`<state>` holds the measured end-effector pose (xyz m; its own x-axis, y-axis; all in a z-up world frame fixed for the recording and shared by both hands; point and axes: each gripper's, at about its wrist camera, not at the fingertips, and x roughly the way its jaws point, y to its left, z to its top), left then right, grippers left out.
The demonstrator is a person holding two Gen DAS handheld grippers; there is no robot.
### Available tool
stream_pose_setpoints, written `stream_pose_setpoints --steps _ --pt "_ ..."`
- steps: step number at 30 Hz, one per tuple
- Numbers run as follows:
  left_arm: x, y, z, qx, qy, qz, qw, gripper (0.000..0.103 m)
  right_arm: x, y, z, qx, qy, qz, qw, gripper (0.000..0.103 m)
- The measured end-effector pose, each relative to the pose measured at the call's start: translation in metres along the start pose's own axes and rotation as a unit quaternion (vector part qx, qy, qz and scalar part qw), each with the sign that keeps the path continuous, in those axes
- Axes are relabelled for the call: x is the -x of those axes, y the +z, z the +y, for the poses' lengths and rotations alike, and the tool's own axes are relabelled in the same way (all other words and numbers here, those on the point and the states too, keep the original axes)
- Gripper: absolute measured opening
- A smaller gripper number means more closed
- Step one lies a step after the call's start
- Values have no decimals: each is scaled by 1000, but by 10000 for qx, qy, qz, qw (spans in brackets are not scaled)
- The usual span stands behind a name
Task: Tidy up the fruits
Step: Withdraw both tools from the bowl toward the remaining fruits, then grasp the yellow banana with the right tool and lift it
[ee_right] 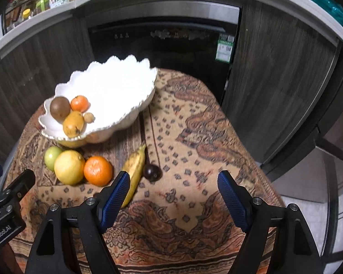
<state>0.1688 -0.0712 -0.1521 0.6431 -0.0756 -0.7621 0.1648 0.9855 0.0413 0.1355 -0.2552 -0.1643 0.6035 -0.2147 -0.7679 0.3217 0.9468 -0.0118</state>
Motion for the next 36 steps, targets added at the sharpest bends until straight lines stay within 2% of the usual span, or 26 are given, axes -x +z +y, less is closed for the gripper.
stream_pose_setpoints --steps 9,11,15,29,32,36 --pt "-18 -14 20 183 161 125 9996 103 -23 -10 21 44 202 232 9995 79" --pt "-21 -15 23 197 202 136 9995 103 -28 -11 24 32 252 277 9993 74" --pt "-28 -16 30 278 227 188 9992 103 -39 -11 32 20 390 416 9984 58" --pt "-42 -18 38 399 283 285 9984 103 -76 -5 47 32 297 597 9978 49" --pt "-42 -19 38 408 308 304 9982 103 -76 -5 49 123 345 534 9979 35" --pt "-40 -19 35 360 294 287 9985 103 -74 -5 48 162 424 513 9977 31"
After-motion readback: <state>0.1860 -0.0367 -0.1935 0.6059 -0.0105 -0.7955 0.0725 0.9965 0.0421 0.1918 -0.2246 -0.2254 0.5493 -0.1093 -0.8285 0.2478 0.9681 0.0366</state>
